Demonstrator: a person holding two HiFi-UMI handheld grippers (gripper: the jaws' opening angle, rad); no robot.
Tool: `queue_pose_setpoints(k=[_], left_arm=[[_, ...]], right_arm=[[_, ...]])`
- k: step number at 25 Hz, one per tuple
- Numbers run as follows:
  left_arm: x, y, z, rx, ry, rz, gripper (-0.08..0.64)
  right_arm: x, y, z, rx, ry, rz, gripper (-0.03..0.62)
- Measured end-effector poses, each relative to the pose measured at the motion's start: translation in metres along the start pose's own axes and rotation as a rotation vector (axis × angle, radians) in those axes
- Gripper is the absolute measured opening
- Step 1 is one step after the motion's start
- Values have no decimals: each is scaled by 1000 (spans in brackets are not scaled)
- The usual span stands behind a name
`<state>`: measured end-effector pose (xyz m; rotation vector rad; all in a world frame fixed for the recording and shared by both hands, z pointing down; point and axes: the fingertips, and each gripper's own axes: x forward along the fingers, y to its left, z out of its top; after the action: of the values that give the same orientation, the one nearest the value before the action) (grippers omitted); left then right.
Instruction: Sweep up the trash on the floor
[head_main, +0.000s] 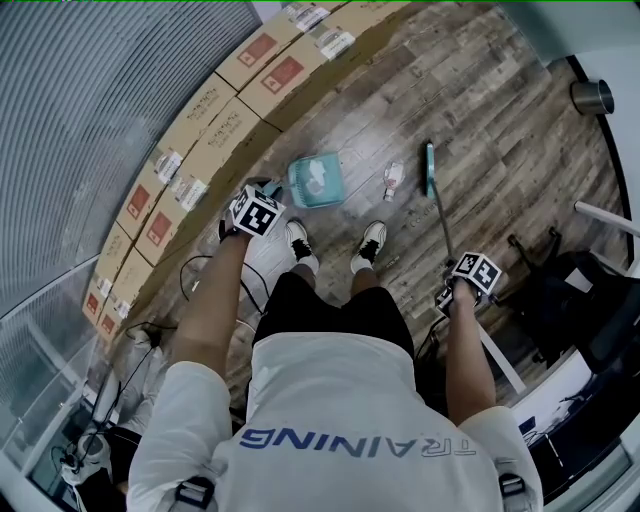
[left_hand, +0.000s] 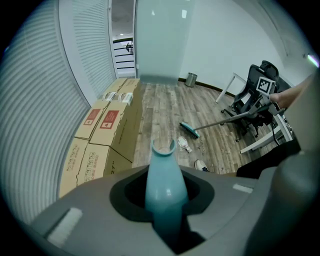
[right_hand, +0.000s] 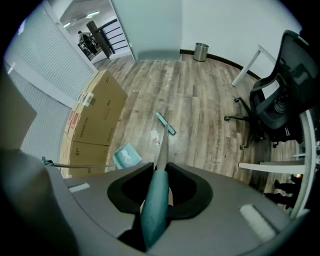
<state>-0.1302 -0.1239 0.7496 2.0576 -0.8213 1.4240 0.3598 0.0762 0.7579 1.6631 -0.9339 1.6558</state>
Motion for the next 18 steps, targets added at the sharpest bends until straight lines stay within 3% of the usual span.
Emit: queue_pose_setpoints(k=[6,12,18], left_arm=[[-1,-1,-1,-8,-5,-1,92],[-1,-3,-2,-6,-8,3,92],[-1,-4,-3,-4,-11,5,92]], right_arm=[[18,31,-31,-131,74,-15,109],[18,66,-58,-110,91,24,109],[16,106,-86,-173,150,96,109]])
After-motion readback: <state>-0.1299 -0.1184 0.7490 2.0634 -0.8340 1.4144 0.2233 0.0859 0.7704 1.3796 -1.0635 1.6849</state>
